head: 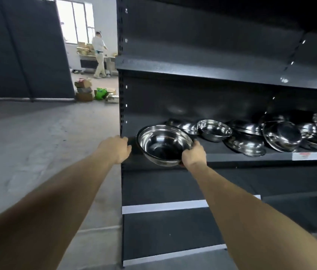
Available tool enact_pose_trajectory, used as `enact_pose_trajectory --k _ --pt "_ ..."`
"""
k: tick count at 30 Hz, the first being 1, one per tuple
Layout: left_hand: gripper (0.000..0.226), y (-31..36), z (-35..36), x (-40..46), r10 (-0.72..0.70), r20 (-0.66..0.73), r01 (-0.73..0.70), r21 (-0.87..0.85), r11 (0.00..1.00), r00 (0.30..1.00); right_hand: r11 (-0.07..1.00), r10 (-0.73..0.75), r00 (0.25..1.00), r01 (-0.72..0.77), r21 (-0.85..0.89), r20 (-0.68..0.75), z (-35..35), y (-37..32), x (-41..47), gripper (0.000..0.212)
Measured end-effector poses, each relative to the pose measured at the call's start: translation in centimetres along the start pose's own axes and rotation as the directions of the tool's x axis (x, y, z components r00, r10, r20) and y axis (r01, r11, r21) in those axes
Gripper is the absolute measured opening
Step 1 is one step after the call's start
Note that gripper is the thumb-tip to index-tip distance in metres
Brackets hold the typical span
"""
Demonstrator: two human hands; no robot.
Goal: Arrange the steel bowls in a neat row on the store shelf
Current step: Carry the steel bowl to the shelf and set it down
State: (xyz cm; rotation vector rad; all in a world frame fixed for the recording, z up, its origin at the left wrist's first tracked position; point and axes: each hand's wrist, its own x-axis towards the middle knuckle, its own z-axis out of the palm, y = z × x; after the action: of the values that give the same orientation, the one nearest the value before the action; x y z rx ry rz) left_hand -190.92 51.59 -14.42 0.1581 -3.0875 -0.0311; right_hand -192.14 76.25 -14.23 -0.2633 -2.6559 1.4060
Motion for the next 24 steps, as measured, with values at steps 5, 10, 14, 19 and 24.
enact_pose_trajectory --k 5,10,14,19,24 --pt "0.048 2.4 -1.0 1.2 -0.101 0.026 0.101 -0.008 0.995 0.995 0.998 -0.024 0.996 0.018 0.065 0.09 -0.6 0.2 4.6 0.057" --pt "0.045 3.7 -0.3 0.7 -0.158 0.028 0.158 0.014 0.987 0.987 0.996 -0.047 0.986 0.034 0.083 0.161 -0.2 0.7 7.4 0.057" --pt "0.044 4.3 -0.1 0.8 -0.195 0.021 0.194 0.027 0.981 0.981 0.996 -0.077 0.978 0.068 0.052 0.196 0.7 1.0 8.8 0.064" --pt "0.041 4.3 0.4 1.7 -0.197 -0.033 0.198 0.042 0.979 0.98 0.996 -0.086 0.975 0.083 0.023 0.205 1.5 0.8 10.1 0.058" --pt "0.038 3.8 0.9 3.4 -0.186 -0.032 0.187 0.029 0.982 0.982 0.995 -0.097 0.969 0.091 0.034 0.226 2.4 0.8 11.1 0.064"
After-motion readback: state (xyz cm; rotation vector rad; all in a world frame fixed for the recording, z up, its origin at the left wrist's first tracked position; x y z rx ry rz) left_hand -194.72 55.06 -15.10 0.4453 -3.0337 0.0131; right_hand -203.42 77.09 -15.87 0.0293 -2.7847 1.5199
